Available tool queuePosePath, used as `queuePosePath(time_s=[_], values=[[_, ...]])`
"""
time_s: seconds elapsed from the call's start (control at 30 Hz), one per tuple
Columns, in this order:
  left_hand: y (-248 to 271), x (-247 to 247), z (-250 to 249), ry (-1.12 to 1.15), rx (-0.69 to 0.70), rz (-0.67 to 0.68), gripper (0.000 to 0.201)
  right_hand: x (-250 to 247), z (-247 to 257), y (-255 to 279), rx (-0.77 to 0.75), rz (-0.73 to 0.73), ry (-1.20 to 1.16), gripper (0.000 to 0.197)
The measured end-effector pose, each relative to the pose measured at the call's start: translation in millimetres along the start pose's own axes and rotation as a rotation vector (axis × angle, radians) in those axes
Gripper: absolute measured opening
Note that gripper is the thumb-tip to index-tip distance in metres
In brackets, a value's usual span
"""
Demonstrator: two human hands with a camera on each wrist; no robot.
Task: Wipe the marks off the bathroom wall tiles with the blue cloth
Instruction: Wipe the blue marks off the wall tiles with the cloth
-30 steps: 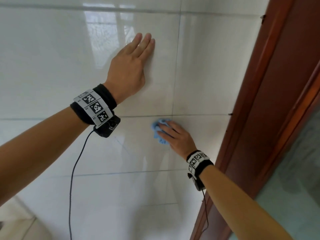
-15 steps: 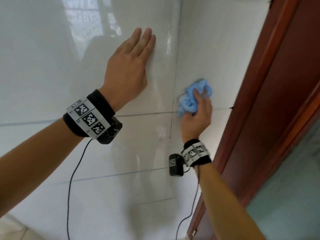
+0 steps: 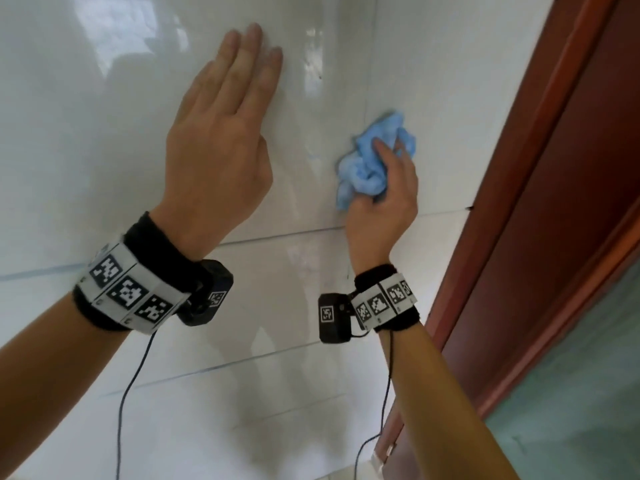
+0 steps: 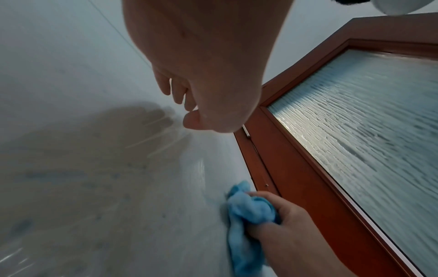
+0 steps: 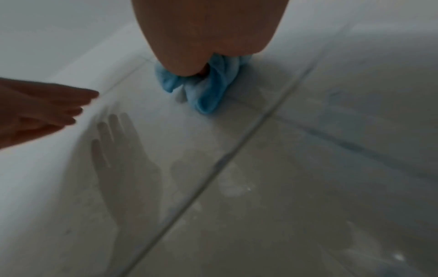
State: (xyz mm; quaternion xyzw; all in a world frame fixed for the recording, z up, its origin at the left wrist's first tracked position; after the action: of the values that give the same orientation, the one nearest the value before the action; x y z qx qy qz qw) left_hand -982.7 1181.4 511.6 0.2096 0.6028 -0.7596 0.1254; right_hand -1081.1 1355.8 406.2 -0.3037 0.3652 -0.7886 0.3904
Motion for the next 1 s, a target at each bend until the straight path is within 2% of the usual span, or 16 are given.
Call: queuePosePath(time_s=[0.07, 0.2, 0.27, 0.3, 0.37, 0.43, 0.53, 0.6, 0.67, 0.73, 0.8, 0.87, 0.93, 1.0], values=[[3, -6, 11, -0.043, -0.051, -0.006, 0.076, 24, 23, 2, -0.080, 0.022, 0.021, 0.040], [3, -19, 30, -0.125, -0.104, -0.028, 0.078, 54, 48, 46, -0.611, 0.367, 0.030, 0.044], [7, -26, 38, -0.157, -0.133, -0.029, 0.079, 49, 47, 36, -0.804, 0.428, 0.051, 0.037], [10, -30, 43, -0.174, -0.151, -0.034, 0.079, 45, 45, 23, -0.841, 0.420, 0.069, 0.035], [14, -36, 51, -0.216, -0.190, -0.052, 0.078, 39, 42, -14, -0.752, 0.356, 0.080, 0.036], [16, -39, 60, -0.253, -0.235, -0.046, 0.077, 36, 43, -59, -0.526, 0.203, 0.059, 0.045], [21, -38, 70, -0.303, -0.295, -0.016, 0.077, 40, 55, -102, -0.271, 0.003, -0.034, 0.041], [24, -36, 74, -0.301, -0.325, -0.011, 0.075, 49, 63, -92, -0.276, 0.015, -0.022, 0.046], [23, -35, 74, -0.278, -0.337, -0.020, 0.076, 58, 67, -56, -0.481, 0.191, -0.026, 0.053], [24, -38, 74, -0.259, -0.338, -0.029, 0.077, 60, 67, -20, -0.741, 0.409, -0.040, 0.050], [25, -43, 75, -0.248, -0.328, -0.038, 0.077, 55, 64, -12, -0.849, 0.488, -0.042, 0.045], [27, -47, 79, -0.252, -0.311, -0.040, 0.077, 49, 66, -31, -0.749, 0.430, -0.061, 0.050], [29, -49, 83, -0.263, -0.285, -0.033, 0.078, 42, 69, -66, -0.525, 0.257, -0.086, 0.057], [29, -52, 88, -0.258, -0.267, -0.033, 0.080, 42, 77, -104, -0.337, 0.106, -0.113, 0.053]])
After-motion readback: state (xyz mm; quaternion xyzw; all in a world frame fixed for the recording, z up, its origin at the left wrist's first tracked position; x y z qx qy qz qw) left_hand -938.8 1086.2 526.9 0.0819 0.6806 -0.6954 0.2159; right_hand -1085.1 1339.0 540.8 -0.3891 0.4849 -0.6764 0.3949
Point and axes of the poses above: each hand's wrist, its own y-axis away from the middle knuckle, its own x-axis out of the palm, z = x × y, the point moved 3 cm from there along -y, towards the middle knuckle, and after that the axes turned 1 degree about z, right-handed, at the moved point
